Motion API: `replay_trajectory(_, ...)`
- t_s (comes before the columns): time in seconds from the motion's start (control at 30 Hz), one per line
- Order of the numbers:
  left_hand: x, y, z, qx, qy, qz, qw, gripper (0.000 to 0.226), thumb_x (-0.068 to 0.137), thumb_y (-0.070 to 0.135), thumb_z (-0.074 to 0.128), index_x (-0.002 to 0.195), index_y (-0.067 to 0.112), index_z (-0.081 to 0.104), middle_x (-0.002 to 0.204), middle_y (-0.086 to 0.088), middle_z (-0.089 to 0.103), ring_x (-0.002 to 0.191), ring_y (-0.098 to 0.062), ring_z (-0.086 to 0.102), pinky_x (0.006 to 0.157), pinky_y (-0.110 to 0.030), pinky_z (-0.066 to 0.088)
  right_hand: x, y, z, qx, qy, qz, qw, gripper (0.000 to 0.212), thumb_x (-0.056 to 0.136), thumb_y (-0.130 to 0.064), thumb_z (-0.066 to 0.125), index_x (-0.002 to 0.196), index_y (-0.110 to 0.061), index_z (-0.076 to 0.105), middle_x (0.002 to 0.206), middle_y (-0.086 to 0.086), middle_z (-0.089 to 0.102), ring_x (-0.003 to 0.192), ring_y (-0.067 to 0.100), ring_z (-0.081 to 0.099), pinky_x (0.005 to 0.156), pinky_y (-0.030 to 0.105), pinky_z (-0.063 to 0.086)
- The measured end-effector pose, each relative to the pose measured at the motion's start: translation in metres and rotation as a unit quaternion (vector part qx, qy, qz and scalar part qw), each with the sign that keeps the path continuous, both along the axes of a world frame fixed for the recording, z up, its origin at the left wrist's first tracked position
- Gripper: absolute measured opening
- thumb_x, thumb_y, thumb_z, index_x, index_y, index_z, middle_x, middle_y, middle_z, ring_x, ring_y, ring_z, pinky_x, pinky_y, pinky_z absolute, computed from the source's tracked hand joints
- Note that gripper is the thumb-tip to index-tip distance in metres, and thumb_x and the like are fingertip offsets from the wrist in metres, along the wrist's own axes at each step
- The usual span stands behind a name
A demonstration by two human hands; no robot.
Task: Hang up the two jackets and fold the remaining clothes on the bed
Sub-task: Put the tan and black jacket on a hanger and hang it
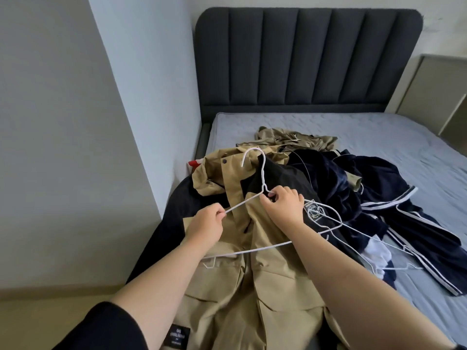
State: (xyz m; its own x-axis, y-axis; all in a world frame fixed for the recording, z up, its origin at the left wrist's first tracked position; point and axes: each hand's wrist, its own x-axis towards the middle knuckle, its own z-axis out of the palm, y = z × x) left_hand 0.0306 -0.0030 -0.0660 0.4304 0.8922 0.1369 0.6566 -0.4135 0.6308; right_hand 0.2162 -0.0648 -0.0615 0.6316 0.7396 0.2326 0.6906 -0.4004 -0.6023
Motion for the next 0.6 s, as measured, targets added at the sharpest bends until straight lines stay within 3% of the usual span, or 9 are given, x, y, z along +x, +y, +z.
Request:
replay_trajectory(0.1,0.004,0.031,0.009,-0.059,-0.058,-0.015,0.996,0.015,0.094,0.015,0.054,0.085,0.015,0.066,0.073,0.004,0.059,0.067,-0.017,0.056,0.061,-0.026,0.043,0.003,0.028,0.015,0.019,-0.053,-0.015,0.998,0.034,0.083,-0.053,0.054,0.069,-0.022,0.049,0.075,-0.01,0.048,0.087,0.016,0.043,0.093,0.037,0.03)
replay_trajectory(0.2,0.014,0.058,0.017,-0.228,-0.133,-0.053,0.963,0.013,0.092,0.011,0.059,0.094,0.005,0.07,0.067,-0.001,0.063,0.055,-0.008,0.062,0.053,-0.017,0.048,0.009,0.053,0.028,0.066,-0.103,-0.067,0.99,0.043,0.087,-0.042,0.053,0.054,-0.016,0.043,0.058,-0.006,0.045,0.074,0.023,0.048,0.075,0.035,0.026)
replay_trajectory(0.3,0.026,0.083,0.02,-0.371,-0.216,-0.004,0.903,0.018,0.094,0.013,0.054,0.102,0.008,0.069,0.096,-0.006,0.067,0.087,-0.013,0.066,0.07,-0.026,0.056,0.013,0.072,0.034,0.075,-0.142,-0.098,0.982,0.042,0.09,-0.034,0.052,0.055,-0.011,0.047,0.056,0.001,0.048,0.069,0.025,0.049,0.074,0.037,0.027)
replay_trajectory(0.4,0.037,0.112,0.015,-0.396,-0.199,0.089,0.892,0.024,0.095,0.025,0.052,0.117,0.019,0.061,0.129,-0.004,0.053,0.118,-0.021,0.05,0.094,-0.037,0.046,0.014,0.084,0.029,0.083,-0.17,-0.095,0.977,0.038,0.088,-0.023,0.056,0.054,-0.007,0.052,0.054,0.007,0.052,0.065,0.029,0.049,0.072,0.038,0.03)
replay_trajectory(0.5,0.047,0.136,0.009,-0.412,-0.178,0.102,0.888,0.039,0.099,0.029,0.043,0.138,0.028,0.043,0.146,-0.002,0.038,0.13,-0.028,0.038,0.1,-0.047,0.038,0.011,0.091,0.019,0.074,-0.22,-0.065,0.971,0.035,0.08,-0.012,0.064,0.049,-0.006,0.052,0.049,0.007,0.05,0.058,0.03,0.048,0.068,0.038,0.035)
replay_trajectory(0.6,0.057,0.155,-0.001,-0.443,-0.189,0.127,0.867,0.048,0.099,0.03,0.045,0.145,0.031,0.031,0.15,-0.006,0.032,0.132,-0.03,0.037,0.102,-0.05,0.036,0.011,0.099,0.013,0.071,-0.244,-0.049,0.966,0.036,0.079,-0.012,0.067,0.047,-0.009,0.05,0.047,0.005,0.046,0.055,0.027,0.046,0.065,0.038,0.037)
